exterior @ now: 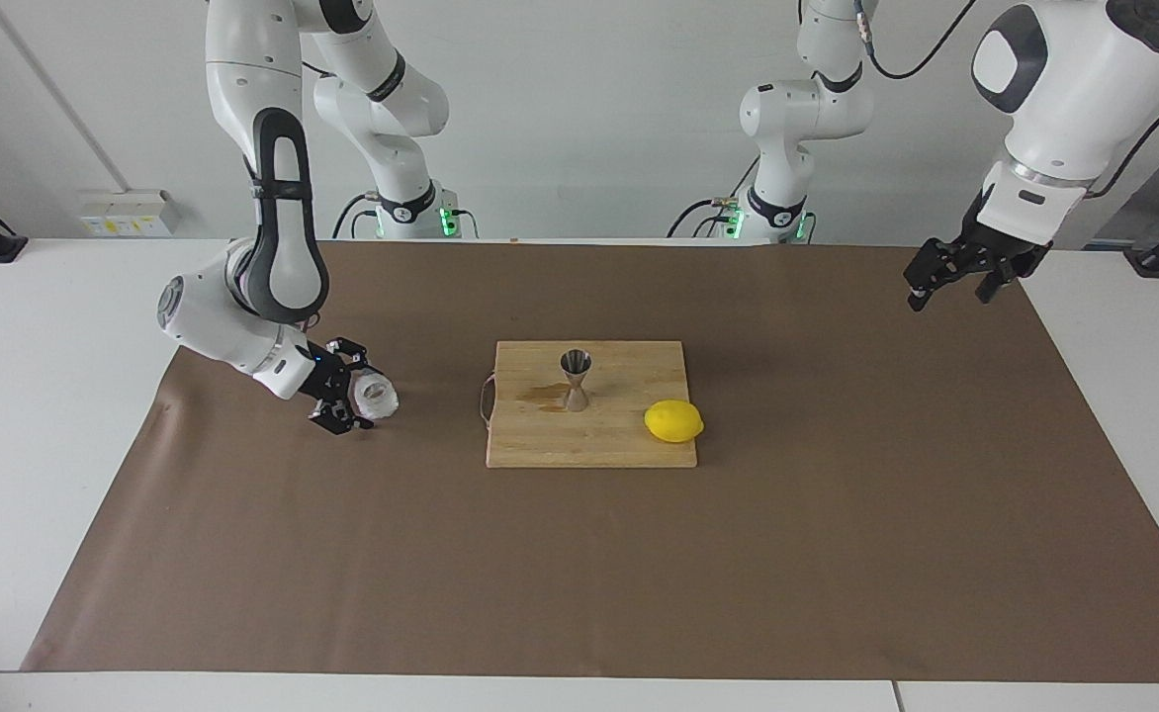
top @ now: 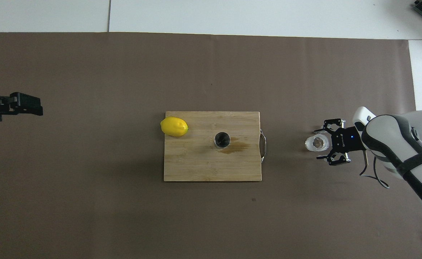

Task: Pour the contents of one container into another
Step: 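Grasp the small white cup with the right gripper, then lift the white cup and carry it above the metal cup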

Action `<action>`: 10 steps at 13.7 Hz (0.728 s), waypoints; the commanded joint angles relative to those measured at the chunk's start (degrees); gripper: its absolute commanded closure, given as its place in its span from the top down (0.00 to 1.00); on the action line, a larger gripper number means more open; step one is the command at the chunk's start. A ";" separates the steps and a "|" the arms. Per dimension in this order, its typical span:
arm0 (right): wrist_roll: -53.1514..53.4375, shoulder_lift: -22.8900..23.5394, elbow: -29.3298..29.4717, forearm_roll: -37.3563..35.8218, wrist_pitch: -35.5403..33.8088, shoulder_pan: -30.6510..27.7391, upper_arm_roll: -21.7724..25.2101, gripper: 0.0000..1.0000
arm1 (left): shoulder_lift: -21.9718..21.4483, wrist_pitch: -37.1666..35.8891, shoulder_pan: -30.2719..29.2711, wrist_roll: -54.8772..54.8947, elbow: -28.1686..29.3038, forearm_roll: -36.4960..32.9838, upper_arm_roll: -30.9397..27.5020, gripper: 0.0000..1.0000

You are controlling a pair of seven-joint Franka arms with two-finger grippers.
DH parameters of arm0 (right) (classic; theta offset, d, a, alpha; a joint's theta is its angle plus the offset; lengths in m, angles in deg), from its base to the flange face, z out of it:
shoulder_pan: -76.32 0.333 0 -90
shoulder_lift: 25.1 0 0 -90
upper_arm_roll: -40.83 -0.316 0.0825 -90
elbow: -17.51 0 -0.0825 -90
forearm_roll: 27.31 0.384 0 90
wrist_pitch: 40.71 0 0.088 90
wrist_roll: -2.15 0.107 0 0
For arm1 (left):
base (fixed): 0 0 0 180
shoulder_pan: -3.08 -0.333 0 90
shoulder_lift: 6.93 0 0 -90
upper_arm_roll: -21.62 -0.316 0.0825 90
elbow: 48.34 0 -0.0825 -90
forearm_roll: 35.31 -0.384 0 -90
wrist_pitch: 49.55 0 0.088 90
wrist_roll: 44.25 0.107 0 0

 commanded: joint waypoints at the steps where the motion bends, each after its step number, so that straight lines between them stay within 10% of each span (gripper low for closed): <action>1: -1.46 -0.37 -0.65 2.79 -0.96 -0.22 -0.50 1.00 | -1.66 0.19 -0.58 0.89 1.57 -0.77 0.61 1.00; 7: -1.46 -0.64 -0.65 3.23 -0.96 -0.22 -0.58 0.47 | -1.66 -0.25 -0.06 1.23 1.48 -0.77 0.69 1.00; 10: -0.06 -2.48 -0.39 3.23 -0.87 -0.04 -1.02 0.45 | -2.54 -0.78 -0.05 0.97 1.13 -0.77 0.61 1.00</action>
